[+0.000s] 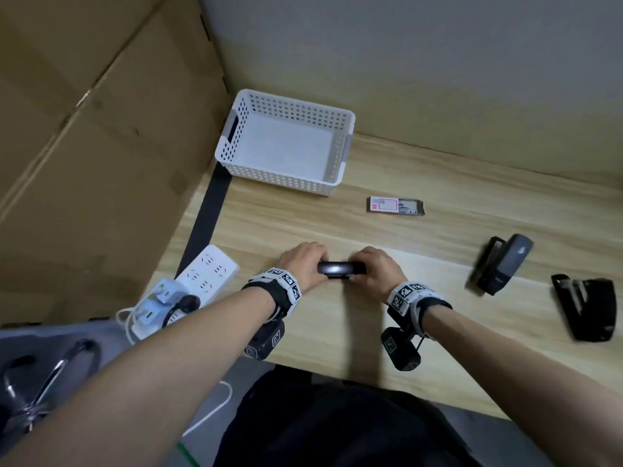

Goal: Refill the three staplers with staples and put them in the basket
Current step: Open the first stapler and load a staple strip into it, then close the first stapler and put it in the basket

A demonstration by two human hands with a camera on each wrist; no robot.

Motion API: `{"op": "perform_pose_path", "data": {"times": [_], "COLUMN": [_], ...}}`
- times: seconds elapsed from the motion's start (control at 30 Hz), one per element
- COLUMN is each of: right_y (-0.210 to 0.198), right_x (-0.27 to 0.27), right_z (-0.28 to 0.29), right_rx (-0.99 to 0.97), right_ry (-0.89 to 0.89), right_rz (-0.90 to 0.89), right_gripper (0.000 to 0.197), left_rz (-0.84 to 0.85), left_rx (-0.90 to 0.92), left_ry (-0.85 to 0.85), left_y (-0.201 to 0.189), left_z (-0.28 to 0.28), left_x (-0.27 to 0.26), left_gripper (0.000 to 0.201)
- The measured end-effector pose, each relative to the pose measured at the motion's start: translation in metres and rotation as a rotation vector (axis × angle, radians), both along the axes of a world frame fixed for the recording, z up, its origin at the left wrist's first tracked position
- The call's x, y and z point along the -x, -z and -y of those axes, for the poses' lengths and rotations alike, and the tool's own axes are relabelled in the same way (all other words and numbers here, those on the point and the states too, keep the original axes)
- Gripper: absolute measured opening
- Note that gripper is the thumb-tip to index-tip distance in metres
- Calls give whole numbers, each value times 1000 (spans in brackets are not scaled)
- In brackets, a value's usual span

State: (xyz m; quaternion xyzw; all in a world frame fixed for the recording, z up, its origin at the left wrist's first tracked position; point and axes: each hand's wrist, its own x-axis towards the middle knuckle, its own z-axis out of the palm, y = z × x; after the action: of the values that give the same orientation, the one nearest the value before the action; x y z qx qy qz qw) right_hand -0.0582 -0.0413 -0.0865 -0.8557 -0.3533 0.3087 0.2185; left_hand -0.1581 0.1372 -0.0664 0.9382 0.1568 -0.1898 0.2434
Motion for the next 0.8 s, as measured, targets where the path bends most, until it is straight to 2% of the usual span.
{"op": "perform_pose_path", "data": {"times": [0.13,0.5,0.63,0.8], "right_y": [8,7,3,-2], "right_x": [6,-15,-24,-33], "right_z": [11,21,25,24], "right_rx": [-55,30,41,50], "right_ry": [48,41,39,52], "right_rz": [9,-21,-57,-37], "right_gripper": [38,43,42,30], "left_rz": [9,-56,-79,-76], "left_rx": [-10,-160,-155,-123], "left_ry": [-34,95,83,7], "left_y": [10,5,1,-3], "left_z": [11,21,22,14], "left_x": [4,-6,-7,-3], "left_gripper": [21,17,19,18]}}
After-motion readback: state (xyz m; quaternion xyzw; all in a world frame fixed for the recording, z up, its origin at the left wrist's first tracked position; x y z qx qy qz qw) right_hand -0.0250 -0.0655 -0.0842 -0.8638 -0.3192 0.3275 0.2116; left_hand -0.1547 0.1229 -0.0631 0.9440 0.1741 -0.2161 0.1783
